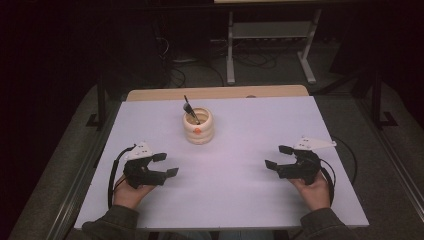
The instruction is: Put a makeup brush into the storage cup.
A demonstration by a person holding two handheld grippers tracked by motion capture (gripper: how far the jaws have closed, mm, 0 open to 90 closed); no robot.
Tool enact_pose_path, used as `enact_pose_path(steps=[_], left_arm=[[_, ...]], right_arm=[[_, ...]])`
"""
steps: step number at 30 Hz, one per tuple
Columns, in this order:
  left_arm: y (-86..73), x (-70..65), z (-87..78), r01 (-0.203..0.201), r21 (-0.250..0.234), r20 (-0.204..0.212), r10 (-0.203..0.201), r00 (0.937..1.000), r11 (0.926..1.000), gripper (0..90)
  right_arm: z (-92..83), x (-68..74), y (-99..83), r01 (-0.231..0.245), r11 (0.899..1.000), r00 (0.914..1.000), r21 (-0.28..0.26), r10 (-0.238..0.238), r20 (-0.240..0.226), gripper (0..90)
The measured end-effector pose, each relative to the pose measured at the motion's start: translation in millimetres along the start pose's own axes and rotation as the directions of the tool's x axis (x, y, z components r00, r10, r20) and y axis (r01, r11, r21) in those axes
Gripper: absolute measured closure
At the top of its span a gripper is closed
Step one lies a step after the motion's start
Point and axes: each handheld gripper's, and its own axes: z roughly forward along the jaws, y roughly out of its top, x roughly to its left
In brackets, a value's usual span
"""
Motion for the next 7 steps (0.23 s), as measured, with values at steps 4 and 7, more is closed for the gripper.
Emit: enact_pose_path(steps=[4,7], left_arm=[[-0.1,-0.4,2.5,-0.002,0.011,0.006,0.002,1.0,0.9999,26.6],[-0.2,-0.4,3.4,-0.003,0.012,0.004,0.003,1.0,0.9999,26.2]], right_arm=[[-3.5,3.6,-5.4,0.019,1.0,0.9998,-0.011,-0.019,0.01,17.4],[-4.7,3.8,-6.0,0.023,1.0,0.9996,-0.016,-0.022,0.018,17.3]])
